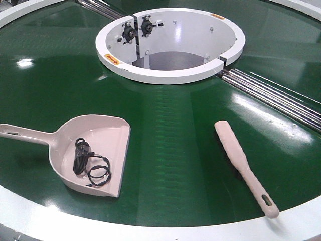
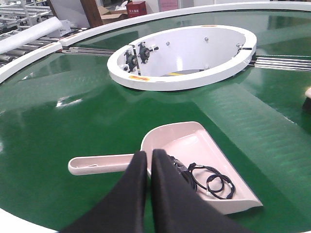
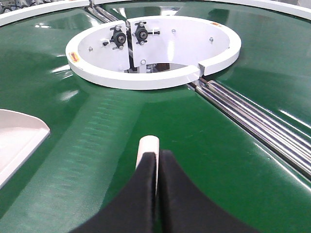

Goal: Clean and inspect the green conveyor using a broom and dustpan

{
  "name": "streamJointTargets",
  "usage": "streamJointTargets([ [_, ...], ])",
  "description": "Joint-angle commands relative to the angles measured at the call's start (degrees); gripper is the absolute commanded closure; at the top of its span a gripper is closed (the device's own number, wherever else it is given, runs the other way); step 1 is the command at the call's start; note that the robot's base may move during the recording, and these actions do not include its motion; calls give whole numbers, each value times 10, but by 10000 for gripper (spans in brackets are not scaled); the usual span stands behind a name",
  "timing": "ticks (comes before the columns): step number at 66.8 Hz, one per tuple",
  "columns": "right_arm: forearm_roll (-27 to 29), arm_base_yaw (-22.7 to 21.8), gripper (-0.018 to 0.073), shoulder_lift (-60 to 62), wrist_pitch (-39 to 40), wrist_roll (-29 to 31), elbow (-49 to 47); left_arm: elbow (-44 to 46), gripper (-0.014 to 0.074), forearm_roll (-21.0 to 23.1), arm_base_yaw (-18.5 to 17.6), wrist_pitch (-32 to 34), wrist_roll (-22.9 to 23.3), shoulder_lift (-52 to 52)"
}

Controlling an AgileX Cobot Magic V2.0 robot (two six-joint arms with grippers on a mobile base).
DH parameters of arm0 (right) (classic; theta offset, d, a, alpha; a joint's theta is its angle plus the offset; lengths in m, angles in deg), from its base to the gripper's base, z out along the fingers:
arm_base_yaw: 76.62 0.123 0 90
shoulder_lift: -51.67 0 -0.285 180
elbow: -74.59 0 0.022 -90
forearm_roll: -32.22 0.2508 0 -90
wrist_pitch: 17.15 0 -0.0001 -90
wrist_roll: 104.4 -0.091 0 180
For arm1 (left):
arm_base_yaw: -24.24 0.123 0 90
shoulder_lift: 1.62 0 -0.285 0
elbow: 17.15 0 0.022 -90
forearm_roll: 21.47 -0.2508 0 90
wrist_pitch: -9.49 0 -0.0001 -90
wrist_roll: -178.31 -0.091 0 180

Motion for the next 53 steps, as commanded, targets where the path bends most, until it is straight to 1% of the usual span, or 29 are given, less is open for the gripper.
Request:
streamJointTargets([
  [1, 0, -2, 568, -2, 45, 7, -15, 13, 603, 7, -2, 45, 5, -8],
  [12, 0, -2, 568, -2, 45, 7, -15, 12, 603, 7, -2, 45, 5, -8],
  [20, 0, -2, 568, -2, 45, 7, -15, -29, 603, -9, -1, 66, 5, 1],
  [25, 0, -2, 568, -2, 45, 7, -15, -82, 603, -29, 3, 115, 8, 30],
  [34, 0, -2, 568, -2, 45, 7, -15, -205, 603, -54, 5, 234, 62, 99],
  [40, 0, -2, 568, -2, 45, 7, -15, -273, 603, -54, 5, 271, 97, 127],
  [46, 0, -2, 568, -2, 46, 7, -15, -323, 603, -54, 5, 317, 148, 124],
  [47, 0, -2, 568, -2, 45, 7, -15, -326, 603, -54, 5, 322, 156, 124],
  [49, 0, -2, 568, -2, 45, 7, -15, -325, 603, -54, 5, 313, 171, 124],
  [53, 0, -2, 568, -2, 45, 7, -15, -324, 603, -53, 5, 319, 183, 124],
])
